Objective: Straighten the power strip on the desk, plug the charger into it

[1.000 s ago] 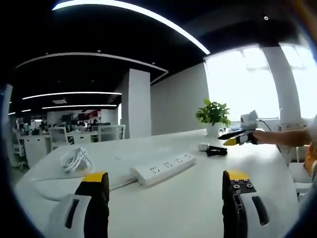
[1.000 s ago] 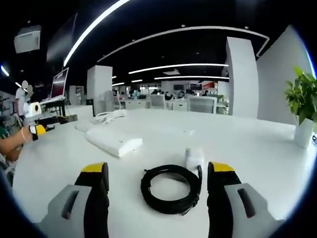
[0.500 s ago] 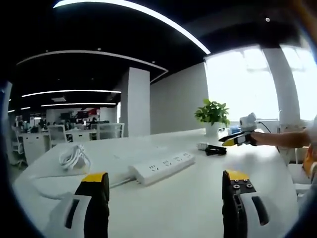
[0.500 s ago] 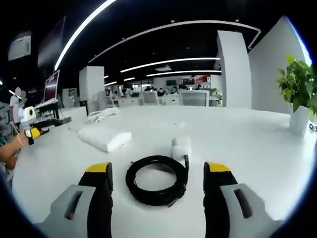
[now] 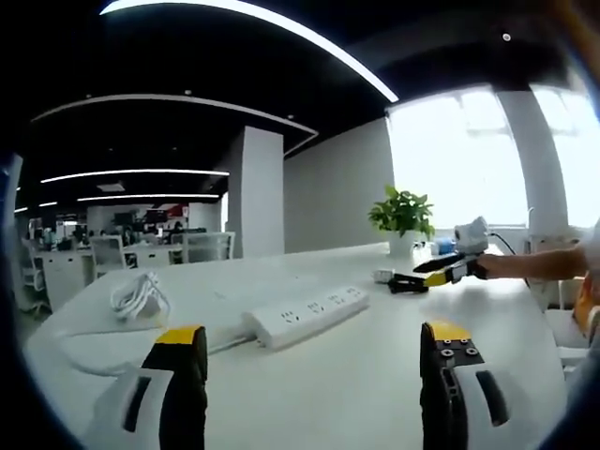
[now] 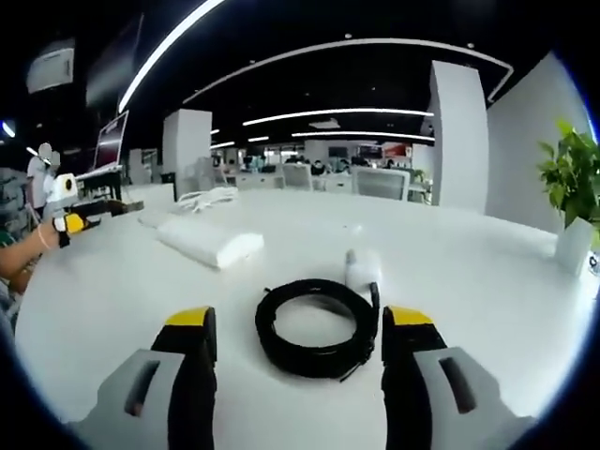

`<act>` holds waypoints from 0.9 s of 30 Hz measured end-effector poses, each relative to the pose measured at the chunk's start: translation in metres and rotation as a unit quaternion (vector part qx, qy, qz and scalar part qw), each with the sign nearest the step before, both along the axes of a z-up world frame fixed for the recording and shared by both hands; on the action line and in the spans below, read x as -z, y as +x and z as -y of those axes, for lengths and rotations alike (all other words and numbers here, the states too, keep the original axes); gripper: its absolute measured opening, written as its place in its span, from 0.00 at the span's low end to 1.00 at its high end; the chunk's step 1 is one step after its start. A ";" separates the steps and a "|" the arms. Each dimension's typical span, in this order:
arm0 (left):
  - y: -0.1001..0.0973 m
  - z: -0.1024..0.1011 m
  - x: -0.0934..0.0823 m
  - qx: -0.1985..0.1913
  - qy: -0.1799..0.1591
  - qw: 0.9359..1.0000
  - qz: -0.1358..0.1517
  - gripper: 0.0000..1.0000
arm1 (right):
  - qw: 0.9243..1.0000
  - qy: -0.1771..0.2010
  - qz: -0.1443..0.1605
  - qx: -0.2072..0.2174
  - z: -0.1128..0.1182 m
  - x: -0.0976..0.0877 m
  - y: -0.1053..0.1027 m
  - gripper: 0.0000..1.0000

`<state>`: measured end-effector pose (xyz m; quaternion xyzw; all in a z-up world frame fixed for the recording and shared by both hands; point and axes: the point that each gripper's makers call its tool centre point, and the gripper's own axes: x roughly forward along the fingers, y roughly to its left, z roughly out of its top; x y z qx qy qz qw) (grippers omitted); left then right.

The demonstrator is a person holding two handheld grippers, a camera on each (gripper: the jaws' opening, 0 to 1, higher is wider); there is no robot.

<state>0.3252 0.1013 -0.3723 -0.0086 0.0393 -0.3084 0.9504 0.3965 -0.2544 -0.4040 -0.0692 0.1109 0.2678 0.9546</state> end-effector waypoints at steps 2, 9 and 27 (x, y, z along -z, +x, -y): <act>0.000 0.000 0.000 -0.001 -0.001 1.000 -0.001 0.96 | 1.000 0.001 0.002 -0.005 -0.004 -0.001 0.000 0.70; -0.002 0.002 0.001 -0.001 -0.002 1.000 -0.001 0.96 | 1.000 -0.007 -0.007 -0.017 -0.011 0.002 -0.001 0.67; -0.001 0.006 0.003 0.002 -0.003 1.000 -0.001 0.96 | 0.999 -0.027 -0.026 -0.029 -0.024 0.006 0.000 0.60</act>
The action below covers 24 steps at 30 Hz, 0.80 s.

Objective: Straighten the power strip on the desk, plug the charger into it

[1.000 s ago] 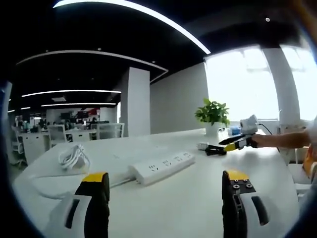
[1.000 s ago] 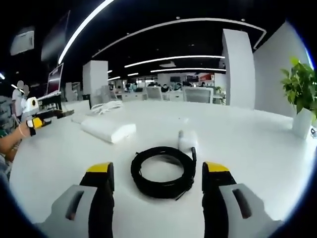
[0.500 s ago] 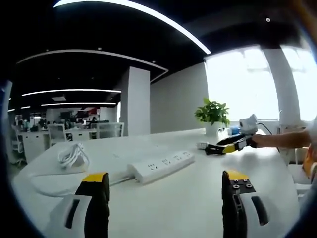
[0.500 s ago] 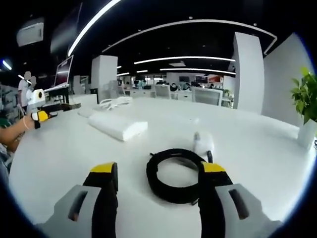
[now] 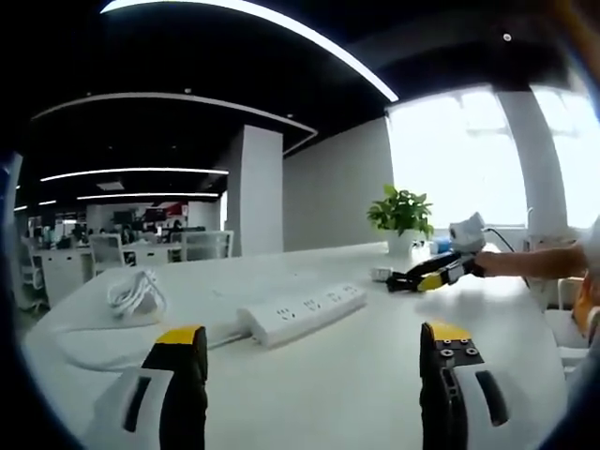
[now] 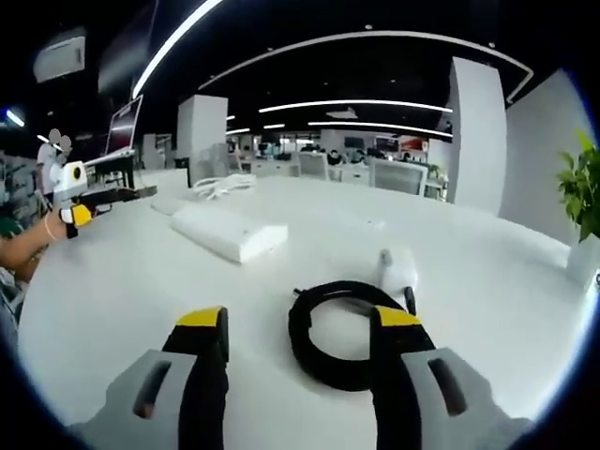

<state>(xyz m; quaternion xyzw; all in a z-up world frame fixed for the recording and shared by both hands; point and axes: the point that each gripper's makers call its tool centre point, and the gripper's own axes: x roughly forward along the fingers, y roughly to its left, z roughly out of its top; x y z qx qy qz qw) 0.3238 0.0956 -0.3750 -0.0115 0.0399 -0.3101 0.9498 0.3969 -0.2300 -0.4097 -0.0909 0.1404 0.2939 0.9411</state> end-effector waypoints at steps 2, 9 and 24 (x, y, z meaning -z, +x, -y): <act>0.000 0.000 -0.001 0.000 -0.001 1.000 0.001 0.96 | 1.000 0.001 -0.006 0.000 0.000 0.000 0.000 0.59; -0.002 0.000 -0.002 0.001 -0.002 1.000 0.002 0.96 | 0.999 -0.005 -0.039 -0.005 -0.003 0.007 0.000 0.59; -0.003 -0.001 0.004 0.001 -0.001 1.000 -0.003 0.96 | 0.995 -0.047 -0.085 -0.012 -0.009 0.009 0.000 0.59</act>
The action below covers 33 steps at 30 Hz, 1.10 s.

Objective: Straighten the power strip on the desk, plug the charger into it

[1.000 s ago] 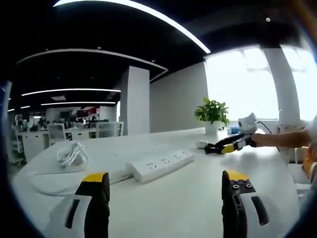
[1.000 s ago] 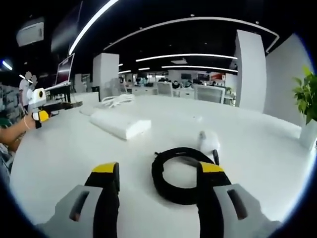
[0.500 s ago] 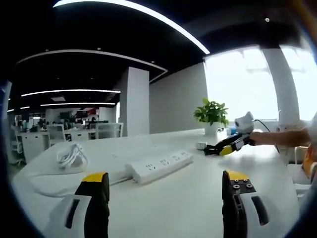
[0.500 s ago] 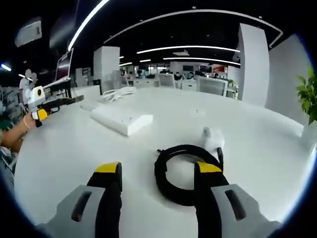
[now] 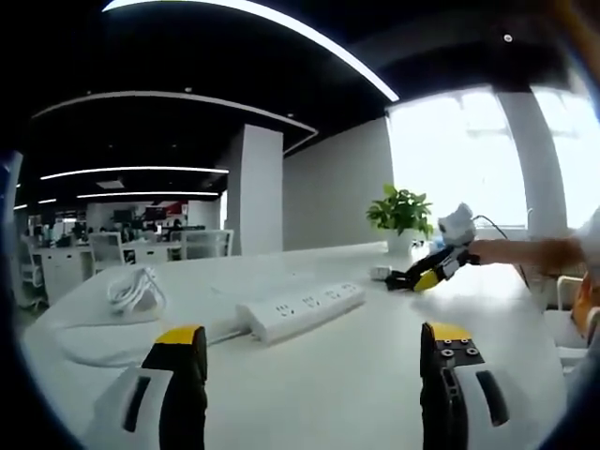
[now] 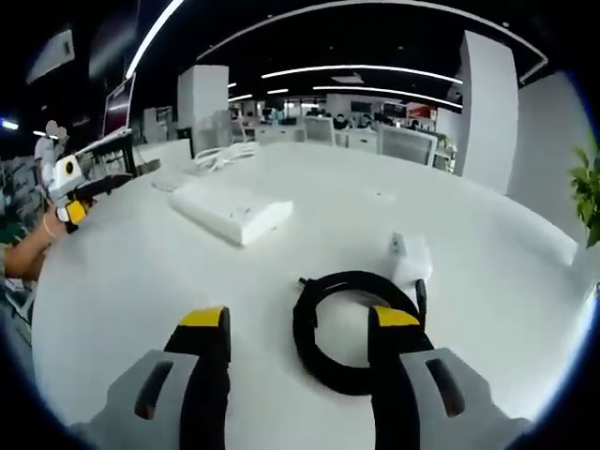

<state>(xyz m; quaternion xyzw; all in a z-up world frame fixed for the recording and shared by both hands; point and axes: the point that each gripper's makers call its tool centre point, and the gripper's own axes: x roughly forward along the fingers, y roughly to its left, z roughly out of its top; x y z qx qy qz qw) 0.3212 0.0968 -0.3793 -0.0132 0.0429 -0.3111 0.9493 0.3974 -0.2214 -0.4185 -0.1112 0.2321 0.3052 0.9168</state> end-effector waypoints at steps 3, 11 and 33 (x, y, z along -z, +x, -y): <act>0.000 0.000 0.001 0.000 -0.002 1.000 -0.001 0.96 | 1.000 -0.013 -0.012 -0.007 -0.002 0.003 -0.001 0.60; 0.000 -0.001 0.001 0.000 -0.003 1.000 -0.002 0.96 | 1.000 -0.006 -0.026 -0.004 -0.002 0.002 0.002 0.56; -0.002 0.004 0.006 0.011 -0.002 1.000 -0.005 0.96 | 0.998 -0.016 -0.067 -0.009 -0.001 0.013 -0.007 0.32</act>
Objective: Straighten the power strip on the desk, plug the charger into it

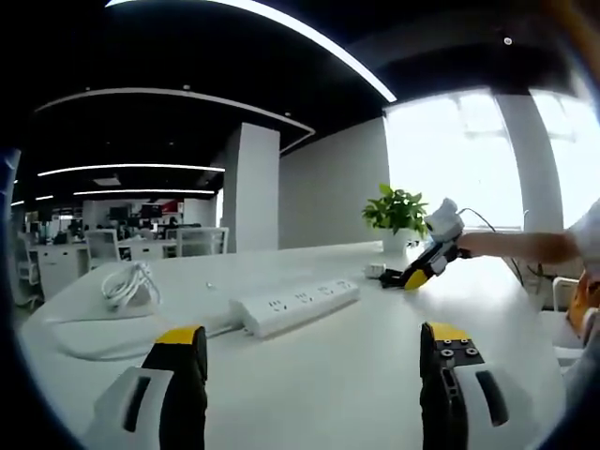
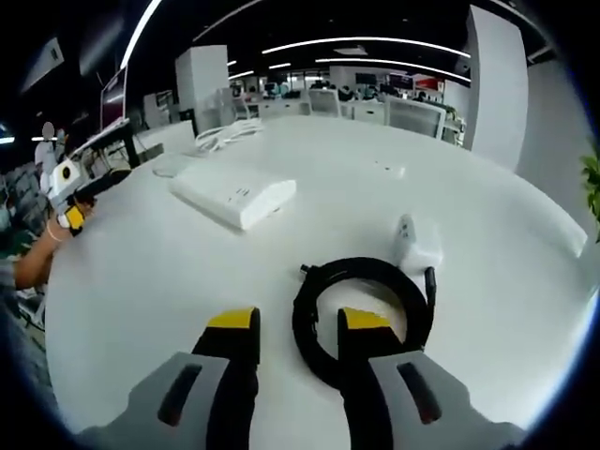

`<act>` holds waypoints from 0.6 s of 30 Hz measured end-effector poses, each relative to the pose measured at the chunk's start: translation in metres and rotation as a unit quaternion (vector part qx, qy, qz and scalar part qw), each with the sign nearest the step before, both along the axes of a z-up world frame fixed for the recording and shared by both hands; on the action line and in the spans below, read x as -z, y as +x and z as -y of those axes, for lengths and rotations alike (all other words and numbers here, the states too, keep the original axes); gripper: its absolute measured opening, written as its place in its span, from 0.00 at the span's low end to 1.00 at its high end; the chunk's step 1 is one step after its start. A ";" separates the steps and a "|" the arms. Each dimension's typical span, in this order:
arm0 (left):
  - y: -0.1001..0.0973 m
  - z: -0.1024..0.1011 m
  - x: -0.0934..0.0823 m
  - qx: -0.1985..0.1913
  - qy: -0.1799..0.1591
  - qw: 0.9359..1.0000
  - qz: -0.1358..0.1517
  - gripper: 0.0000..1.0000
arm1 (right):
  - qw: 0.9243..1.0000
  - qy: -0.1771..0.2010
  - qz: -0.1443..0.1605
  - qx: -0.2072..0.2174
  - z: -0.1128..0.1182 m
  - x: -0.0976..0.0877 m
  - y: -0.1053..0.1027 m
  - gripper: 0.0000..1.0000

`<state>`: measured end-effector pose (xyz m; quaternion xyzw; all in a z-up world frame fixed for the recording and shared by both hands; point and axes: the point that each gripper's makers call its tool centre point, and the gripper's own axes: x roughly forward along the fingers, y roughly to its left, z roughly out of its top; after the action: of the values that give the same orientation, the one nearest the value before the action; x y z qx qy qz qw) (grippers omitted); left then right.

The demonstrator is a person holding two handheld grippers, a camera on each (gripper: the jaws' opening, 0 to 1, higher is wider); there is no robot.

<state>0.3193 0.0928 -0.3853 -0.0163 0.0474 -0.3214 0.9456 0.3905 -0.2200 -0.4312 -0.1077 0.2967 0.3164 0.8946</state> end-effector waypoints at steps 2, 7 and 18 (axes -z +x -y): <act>0.000 0.001 0.000 0.001 0.000 1.000 0.001 0.96 | 1.000 -0.004 0.000 -0.001 0.000 0.000 0.000 0.32; 0.000 0.001 -0.002 0.002 -0.003 1.000 0.002 0.96 | 1.000 -0.009 -0.001 -0.002 0.002 0.001 0.002 0.29; 0.000 0.004 -0.001 0.005 -0.001 1.000 0.002 0.96 | 1.000 -0.022 -0.002 -0.005 0.004 0.003 0.005 0.24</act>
<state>0.3191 0.0886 -0.3845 -0.0165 0.0456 -0.3261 0.9441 0.3952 -0.2237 -0.4338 -0.1282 0.3046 0.3148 0.8898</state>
